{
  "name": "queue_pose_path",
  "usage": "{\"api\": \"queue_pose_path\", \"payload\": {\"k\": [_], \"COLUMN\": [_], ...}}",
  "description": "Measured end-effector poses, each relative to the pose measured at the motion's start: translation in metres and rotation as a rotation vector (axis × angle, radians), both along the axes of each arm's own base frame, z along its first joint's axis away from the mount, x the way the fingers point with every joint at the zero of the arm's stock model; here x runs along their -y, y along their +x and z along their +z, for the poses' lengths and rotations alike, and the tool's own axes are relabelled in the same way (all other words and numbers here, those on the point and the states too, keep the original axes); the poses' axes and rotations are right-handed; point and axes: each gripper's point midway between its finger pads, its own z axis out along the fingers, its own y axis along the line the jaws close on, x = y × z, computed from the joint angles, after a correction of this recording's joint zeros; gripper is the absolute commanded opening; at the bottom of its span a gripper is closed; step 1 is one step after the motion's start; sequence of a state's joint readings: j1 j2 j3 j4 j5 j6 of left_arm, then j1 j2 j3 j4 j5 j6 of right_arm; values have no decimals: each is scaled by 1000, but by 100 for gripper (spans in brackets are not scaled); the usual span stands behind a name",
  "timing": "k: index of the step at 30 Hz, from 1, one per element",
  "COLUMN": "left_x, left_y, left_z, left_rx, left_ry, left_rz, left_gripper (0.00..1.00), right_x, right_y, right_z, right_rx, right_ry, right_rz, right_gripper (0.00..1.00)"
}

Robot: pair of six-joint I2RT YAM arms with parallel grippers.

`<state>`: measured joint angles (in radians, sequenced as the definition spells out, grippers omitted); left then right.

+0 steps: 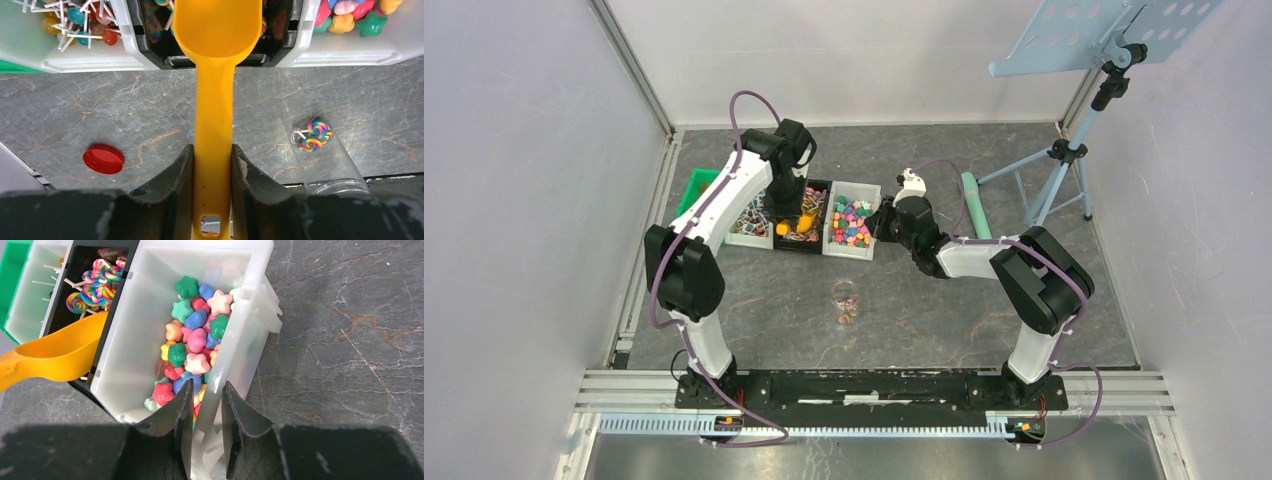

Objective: Pack the candies
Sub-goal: Scoop the fake candies from the storage box.

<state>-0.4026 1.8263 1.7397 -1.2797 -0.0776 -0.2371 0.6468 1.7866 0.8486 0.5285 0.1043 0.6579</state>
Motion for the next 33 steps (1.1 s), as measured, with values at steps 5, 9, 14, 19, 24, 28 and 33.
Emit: {"api": "queue_pose_path", "payload": {"k": [5, 9, 14, 19, 24, 28, 33], "left_x": [2, 1, -3, -6, -5, -6, -5], "left_y": [2, -2, -11, -16, -17, -18, -18], "left_z": [-2, -16, -29, -44, -48, -51, -52], "left_rx": [2, 8, 43, 55, 96, 120, 130], "left_ry": [-5, -16, -29, -35, -54, -68, -73], "left_rz": [-13, -14, -13, -11, 1, 11, 10], "left_gripper": [2, 2, 2, 2, 2, 2, 2], "right_x": [0, 0, 0, 0, 0, 0, -1], "right_y": [0, 0, 0, -1, -1, -1, -1], "right_z": [0, 0, 0, 0, 0, 0, 0], "right_rx": [0, -1, 2, 6, 7, 7, 6], "right_ry": [1, 3, 7, 10, 11, 12, 12], "right_rz": [0, -1, -1, 0, 1, 1, 5], "right_gripper": [0, 0, 0, 0, 0, 0, 0]}}
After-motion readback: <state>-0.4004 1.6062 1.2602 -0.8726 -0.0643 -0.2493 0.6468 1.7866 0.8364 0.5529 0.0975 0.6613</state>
